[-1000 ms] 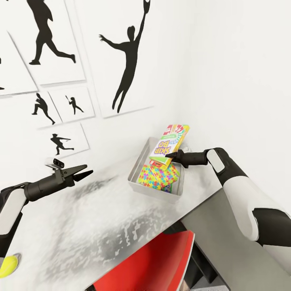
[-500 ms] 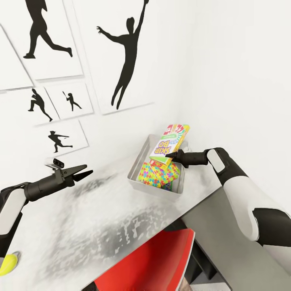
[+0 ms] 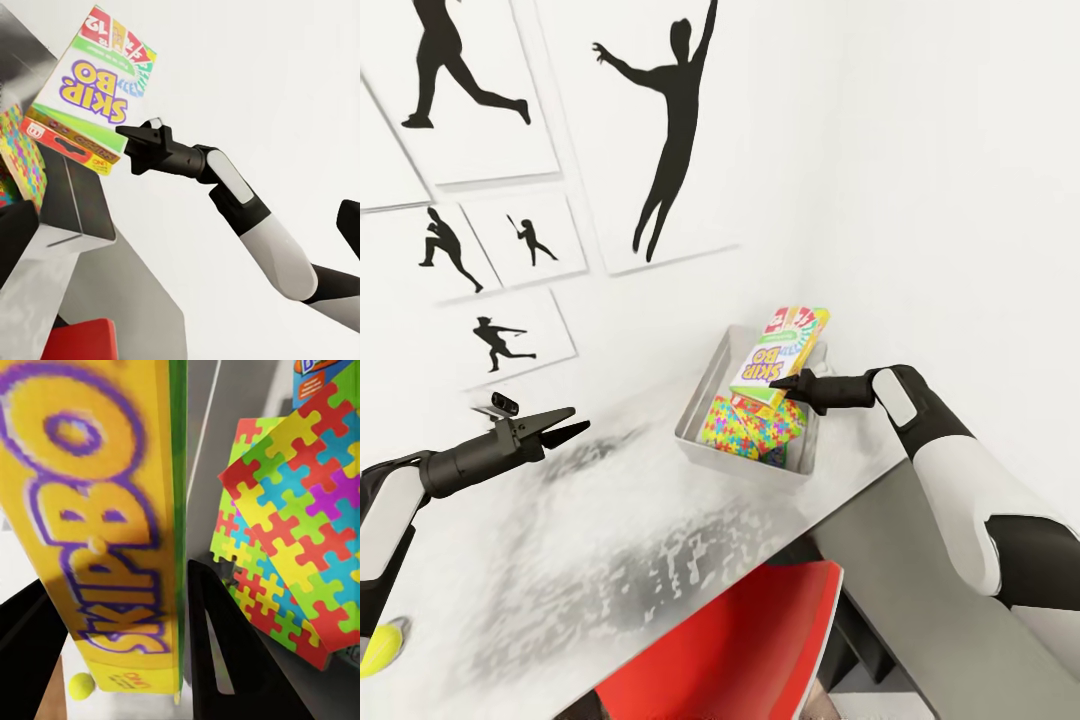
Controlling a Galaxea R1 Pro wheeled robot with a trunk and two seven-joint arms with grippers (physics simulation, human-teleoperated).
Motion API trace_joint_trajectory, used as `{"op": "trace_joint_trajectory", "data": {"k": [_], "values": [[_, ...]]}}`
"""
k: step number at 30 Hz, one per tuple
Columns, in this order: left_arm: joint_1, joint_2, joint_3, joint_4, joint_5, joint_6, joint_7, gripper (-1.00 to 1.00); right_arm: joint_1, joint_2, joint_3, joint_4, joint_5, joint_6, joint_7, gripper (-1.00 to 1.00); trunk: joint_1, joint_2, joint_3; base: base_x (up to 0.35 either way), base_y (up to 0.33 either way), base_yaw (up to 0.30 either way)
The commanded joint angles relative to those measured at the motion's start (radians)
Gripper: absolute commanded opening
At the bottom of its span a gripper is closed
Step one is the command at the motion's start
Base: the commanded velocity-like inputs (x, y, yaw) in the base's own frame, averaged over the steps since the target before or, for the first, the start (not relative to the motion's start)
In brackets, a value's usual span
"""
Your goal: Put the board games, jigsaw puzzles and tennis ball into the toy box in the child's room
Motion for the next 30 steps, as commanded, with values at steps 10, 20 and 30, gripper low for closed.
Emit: {"op": "trace_joint_trajectory", "data": {"k": [10,20,30], "values": [[-0.001,0.0,0.001,0.0,-0.002,0.003,-0.004,1.0,-0.001,-0.001,-0.001,0.0,0.004,0.002,0.009,-1.0,0.0,-0.002,-0.017,0.0,0.0,0.0],[-0.001,-0.013,0.014,-0.01,-0.008,0.004,-0.007,1.0,-0.002,0.027,-0.003,0.003,0.004,-0.005,-0.01,-1.0,0.001,-0.002,-0.019,0.0,0.0,0.0],[-0.002,0.004,0.023,-0.009,-0.005,0.004,-0.007,1.0,-0.004,0.036,-0.002,0.003,0.005,-0.012,-0.012,-1.0,0.001,-0.002,-0.019,0.0,0.0,0.0]]}}
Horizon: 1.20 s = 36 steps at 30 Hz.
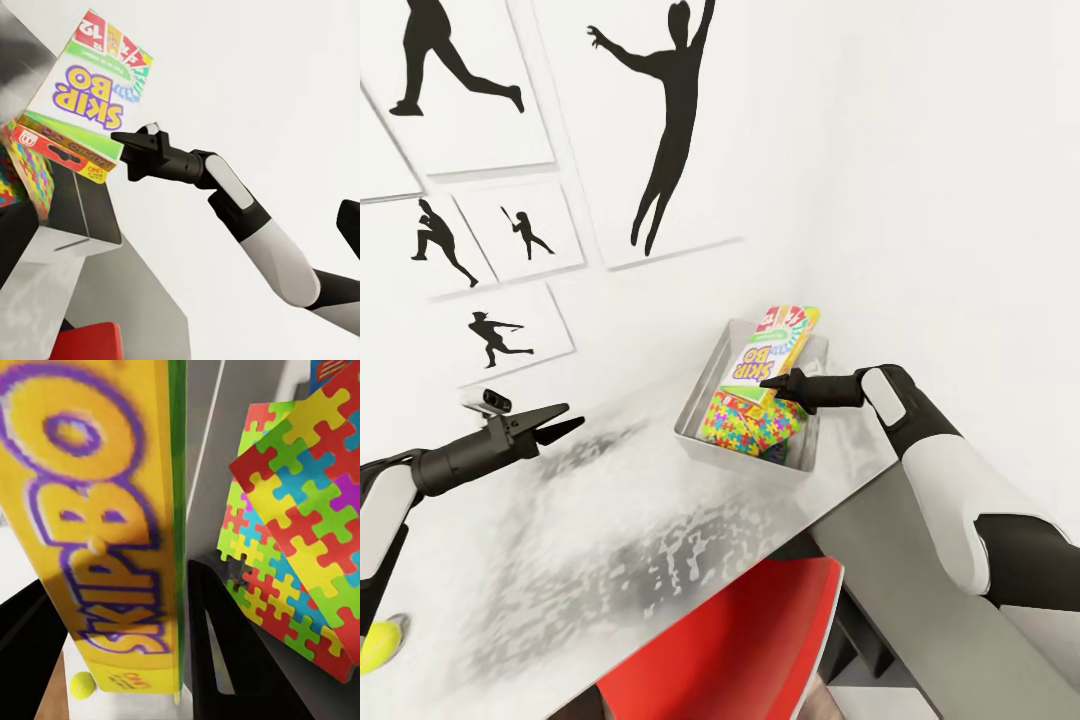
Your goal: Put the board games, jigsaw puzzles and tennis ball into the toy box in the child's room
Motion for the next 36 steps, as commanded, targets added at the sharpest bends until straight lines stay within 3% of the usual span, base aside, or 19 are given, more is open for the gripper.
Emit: {"op": "trace_joint_trajectory", "data": {"k": [1,10,20,36], "values": [[-0.001,0.001,0.0,0.0,-0.003,0.003,-0.004,1.0,-0.001,0.0,0.0,0.0,0.007,0.002,0.009,-1.0,0.001,-0.002,-0.002,0.0,0.0,0.0],[0.0,0.004,0.003,0.0,-0.003,0.003,-0.004,1.0,-0.001,0.0,0.0,0.0,0.006,0.004,0.009,-1.0,0.001,-0.002,-0.002,0.0,0.0,0.0],[0.001,0.004,0.037,0.0,-0.001,0.003,-0.004,1.0,-0.001,0.0,-0.001,0.0,0.006,0.005,0.011,-1.0,0.001,-0.002,-0.002,-0.037,0.0,0.0],[0.001,0.004,0.04,0.0,-0.001,0.003,-0.004,1.0,-0.001,0.0,-0.001,0.0,0.006,0.007,0.011,-1.0,0.001,-0.002,-0.002,-0.096,0.002,0.0]]}}
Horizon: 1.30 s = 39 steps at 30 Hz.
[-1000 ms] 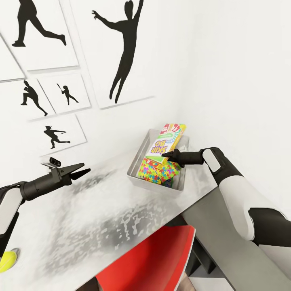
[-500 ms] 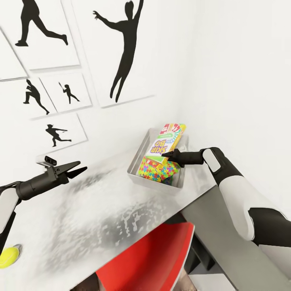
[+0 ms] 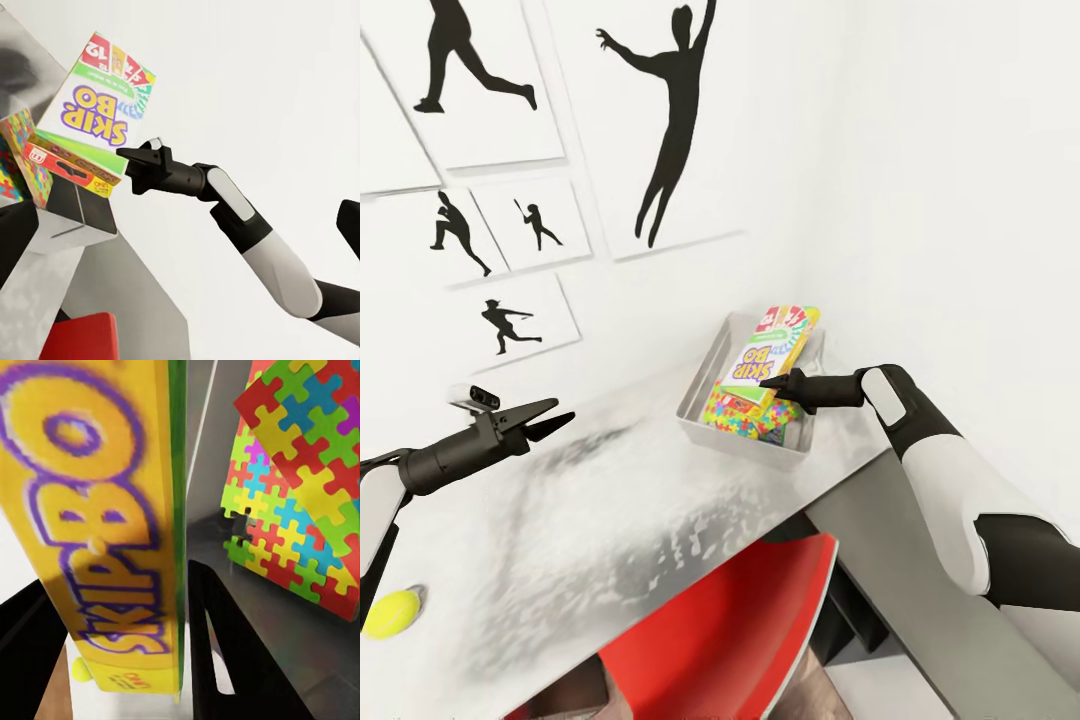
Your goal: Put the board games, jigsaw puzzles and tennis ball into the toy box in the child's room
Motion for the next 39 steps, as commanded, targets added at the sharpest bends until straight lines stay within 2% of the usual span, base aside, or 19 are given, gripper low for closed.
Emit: {"op": "trace_joint_trajectory", "data": {"k": [1,14,15,39], "values": [[-0.001,0.0,0.0,0.0,-0.002,0.003,-0.004,1.0,-0.001,0.0,0.0,0.0,0.007,0.002,0.009,-1.0,0.0,-0.002,-0.002,-0.115,0.082,0.0],[-0.001,0.0,0.0,0.0,-0.002,0.003,-0.004,1.0,-0.001,-0.001,-0.001,0.0,0.007,0.002,0.009,-1.0,0.0,-0.002,-0.002,-0.024,0.018,0.0],[-0.001,0.0,0.0,0.0,-0.002,0.003,-0.004,1.0,-0.001,-0.001,-0.001,0.0,0.007,0.002,0.009,1.0,0.0,-0.002,-0.002,0.0,0.0,0.0],[-0.001,0.0,0.0,0.0,-0.002,0.003,-0.004,1.0,-0.001,-0.005,-0.001,0.0,0.007,0.004,0.012,1.0,0.0,-0.002,-0.002,0.0,0.0,0.0]]}}
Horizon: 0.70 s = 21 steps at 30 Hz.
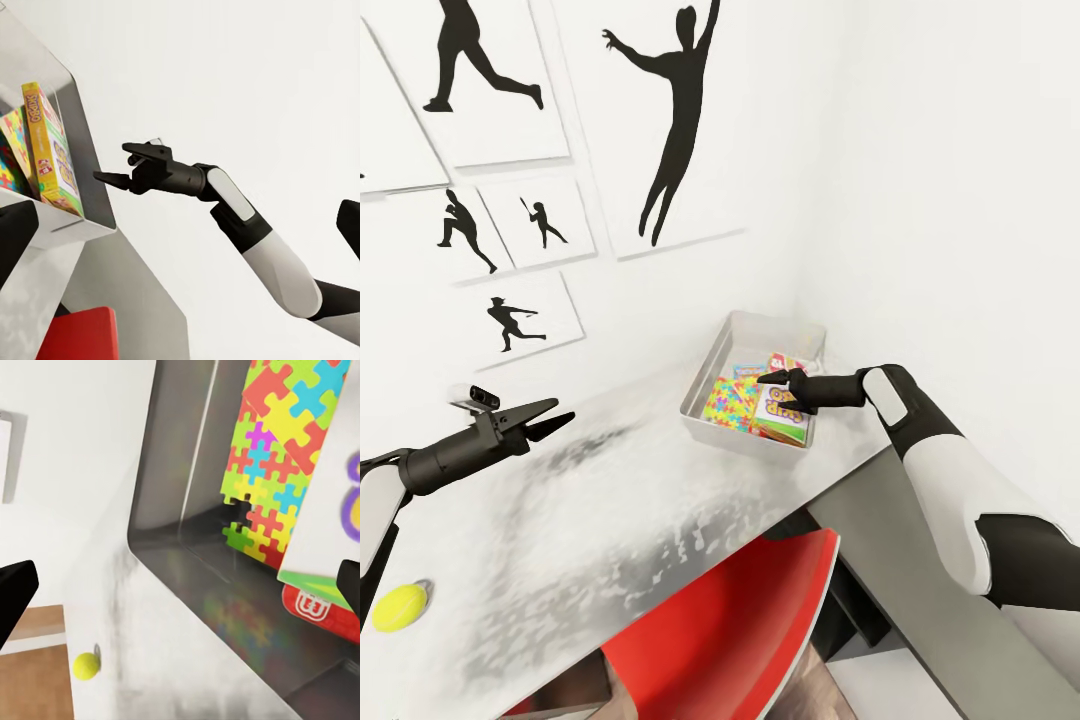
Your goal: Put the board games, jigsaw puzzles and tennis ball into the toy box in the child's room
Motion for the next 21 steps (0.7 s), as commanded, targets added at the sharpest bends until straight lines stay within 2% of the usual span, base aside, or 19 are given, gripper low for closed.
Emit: {"op": "trace_joint_trajectory", "data": {"k": [1,4,8,11,14,16,21], "values": [[-0.001,0.0,0.0,0.0,-0.003,0.003,-0.004,1.0,-0.001,0.0,0.0,0.0,0.008,0.002,0.009,1.0,0.001,-0.002,-0.002,0.0,0.0,0.0],[-0.001,0.0,0.001,0.0,-0.003,0.003,-0.004,1.0,-0.001,-0.001,-0.001,-0.006,0.008,0.002,0.012,1.0,0.001,-0.002,-0.002,0.0,0.0,0.0],[-0.001,0.007,0.012,0.0,-0.003,0.003,-0.005,1.0,0.0,-0.018,-0.007,-0.11,0.008,0.011,0.099,1.0,0.001,-0.002,-0.002,0.0,0.0,0.0],[0.0,0.012,0.026,0.0,-0.002,0.003,-0.005,1.0,0.004,-0.058,-0.008,-0.184,0.008,0.011,0.188,1.0,0.001,-0.002,-0.002,0.0,0.0,0.0],[0.001,0.018,0.03,0.0,-0.002,0.003,-0.006,1.0,0.015,-0.089,-0.009,-0.216,0.007,0.011,0.234,1.0,0.001,-0.002,-0.002,0.0,0.0,0.0],[0.002,0.029,0.032,0.0,-0.002,0.003,-0.006,1.0,0.042,-0.123,-0.01,-0.25,0.006,0.011,0.289,1.0,0.001,-0.002,-0.002,0.0,0.0,0.0],[0.003,0.054,0.033,0.0,-0.002,0.003,-0.008,1.0,0.118,-0.186,-0.011,-0.319,0.002,0.011,0.427,1.0,0.001,-0.002,-0.002,0.0,0.0,0.0]]}}
